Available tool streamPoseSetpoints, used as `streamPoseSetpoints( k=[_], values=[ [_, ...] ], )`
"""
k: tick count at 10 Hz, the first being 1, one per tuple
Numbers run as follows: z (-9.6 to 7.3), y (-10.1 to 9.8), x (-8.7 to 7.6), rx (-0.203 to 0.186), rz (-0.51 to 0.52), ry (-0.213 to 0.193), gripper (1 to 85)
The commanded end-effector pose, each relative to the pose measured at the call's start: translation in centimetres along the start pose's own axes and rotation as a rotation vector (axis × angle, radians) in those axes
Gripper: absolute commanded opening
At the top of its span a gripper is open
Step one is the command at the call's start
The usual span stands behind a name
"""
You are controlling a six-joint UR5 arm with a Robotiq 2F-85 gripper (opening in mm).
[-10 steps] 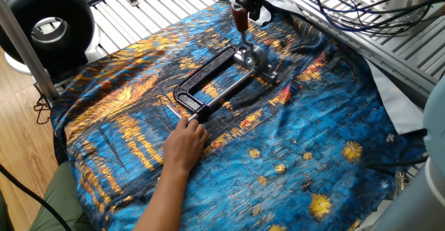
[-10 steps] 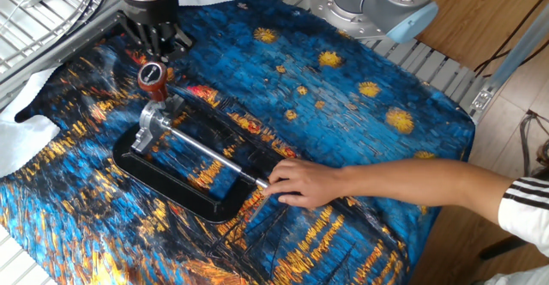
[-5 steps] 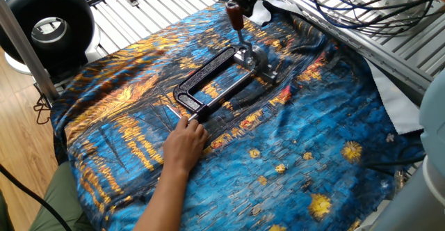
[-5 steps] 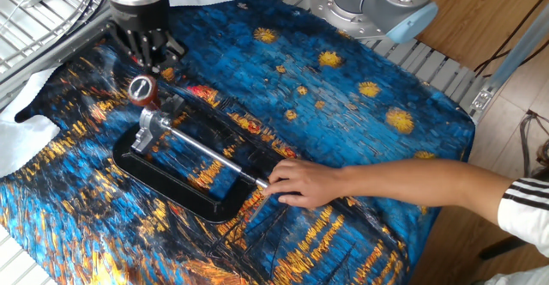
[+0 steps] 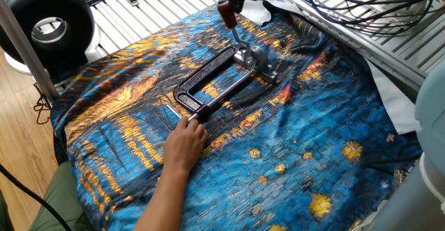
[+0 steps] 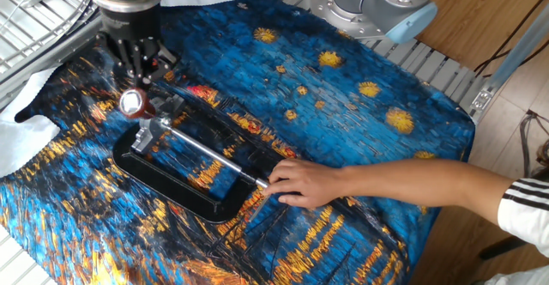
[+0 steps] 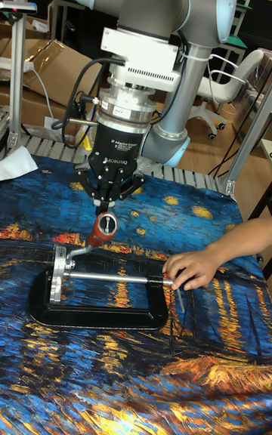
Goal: Push down the lever
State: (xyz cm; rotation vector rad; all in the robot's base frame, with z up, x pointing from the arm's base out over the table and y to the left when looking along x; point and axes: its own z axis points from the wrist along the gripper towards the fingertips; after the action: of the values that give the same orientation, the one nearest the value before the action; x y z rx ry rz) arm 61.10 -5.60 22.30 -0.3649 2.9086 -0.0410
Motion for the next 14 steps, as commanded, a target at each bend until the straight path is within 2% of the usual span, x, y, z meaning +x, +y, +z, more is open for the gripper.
streamPoseSetpoints(
  k=[1,5,14],
  values=[
    [0.7,0.0,-1.6,0.002,-0.03,-0.046,1.0],
    [1.7,-0.1,-2.6,0.003,-0.04,-0.071,1.0],
    [5.2,-0.4,-4.4,0.02,-0.054,-0.116,1.0]
  ],
)
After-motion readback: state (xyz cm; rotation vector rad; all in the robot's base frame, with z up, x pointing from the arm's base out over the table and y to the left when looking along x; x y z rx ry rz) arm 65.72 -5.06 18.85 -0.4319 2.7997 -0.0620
